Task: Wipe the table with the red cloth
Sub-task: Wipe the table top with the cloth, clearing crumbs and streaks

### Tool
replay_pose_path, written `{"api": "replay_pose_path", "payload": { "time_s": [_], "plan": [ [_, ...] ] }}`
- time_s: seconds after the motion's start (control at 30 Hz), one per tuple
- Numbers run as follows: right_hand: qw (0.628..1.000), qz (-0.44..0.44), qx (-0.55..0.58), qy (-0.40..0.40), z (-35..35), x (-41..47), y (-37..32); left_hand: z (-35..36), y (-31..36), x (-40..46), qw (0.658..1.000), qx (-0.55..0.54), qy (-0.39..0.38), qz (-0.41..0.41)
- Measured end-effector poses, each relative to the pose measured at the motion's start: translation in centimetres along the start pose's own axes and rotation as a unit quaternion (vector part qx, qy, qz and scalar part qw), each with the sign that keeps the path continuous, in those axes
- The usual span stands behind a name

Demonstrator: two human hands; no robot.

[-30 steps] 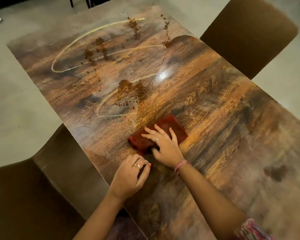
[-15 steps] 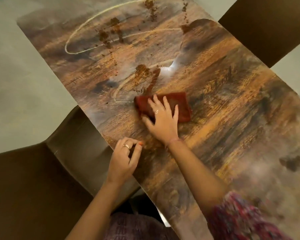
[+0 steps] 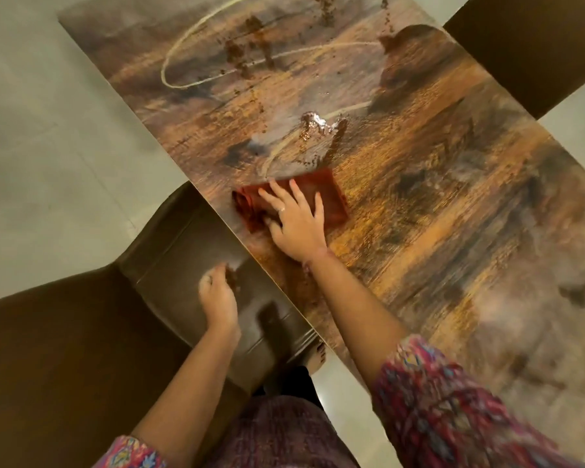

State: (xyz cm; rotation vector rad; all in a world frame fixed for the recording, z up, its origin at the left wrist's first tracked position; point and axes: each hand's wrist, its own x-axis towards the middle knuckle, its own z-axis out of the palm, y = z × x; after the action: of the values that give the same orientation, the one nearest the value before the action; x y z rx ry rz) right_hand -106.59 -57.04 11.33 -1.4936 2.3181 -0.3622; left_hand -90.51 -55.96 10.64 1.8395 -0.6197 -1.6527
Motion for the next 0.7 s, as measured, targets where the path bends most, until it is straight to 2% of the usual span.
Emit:
{"api": "replay_pose_path", "payload": {
  "time_s": [0.07,0.13,0.27,0.37,0.43,0.5,0.7],
  "plan": [
    [1.000,0.004,0.000,-0.003,-0.2,3.3,-1.1,-0.9,-0.7,0.4,0.996,-0.034,-0.033,-0.075],
    [1.000,-0.006,-0.002,-0.005,0.0,2.7,-1.3,-1.9,-1.6,0.8,0.988,-0.045,-0.050,-0.137],
    [0.998,-0.049,-0.012,-0.027,0.9,-8.3,1.0,-3.4,-3.0,1.7,0.975,-0.036,-0.047,-0.215],
    [0.999,-0.019,-0.015,-0.047,1.0,-17.9,3.4,-3.4,-3.2,2.1,0.966,-0.053,-0.056,-0.245],
    [0.998,0.023,-0.008,-0.058,0.9,-20.3,3.9,-2.9,-2.9,2.0,0.960,-0.073,-0.076,-0.259],
    [0.998,0.039,0.002,-0.058,0.9,-18.1,2.7,-2.3,-2.5,1.8,0.954,-0.092,-0.099,-0.266],
    [0.999,-0.023,-0.018,-0.025,1.8,-1.1,-4.7,-0.4,-1.2,0.7,0.946,-0.114,-0.158,-0.261]
  ]
}}
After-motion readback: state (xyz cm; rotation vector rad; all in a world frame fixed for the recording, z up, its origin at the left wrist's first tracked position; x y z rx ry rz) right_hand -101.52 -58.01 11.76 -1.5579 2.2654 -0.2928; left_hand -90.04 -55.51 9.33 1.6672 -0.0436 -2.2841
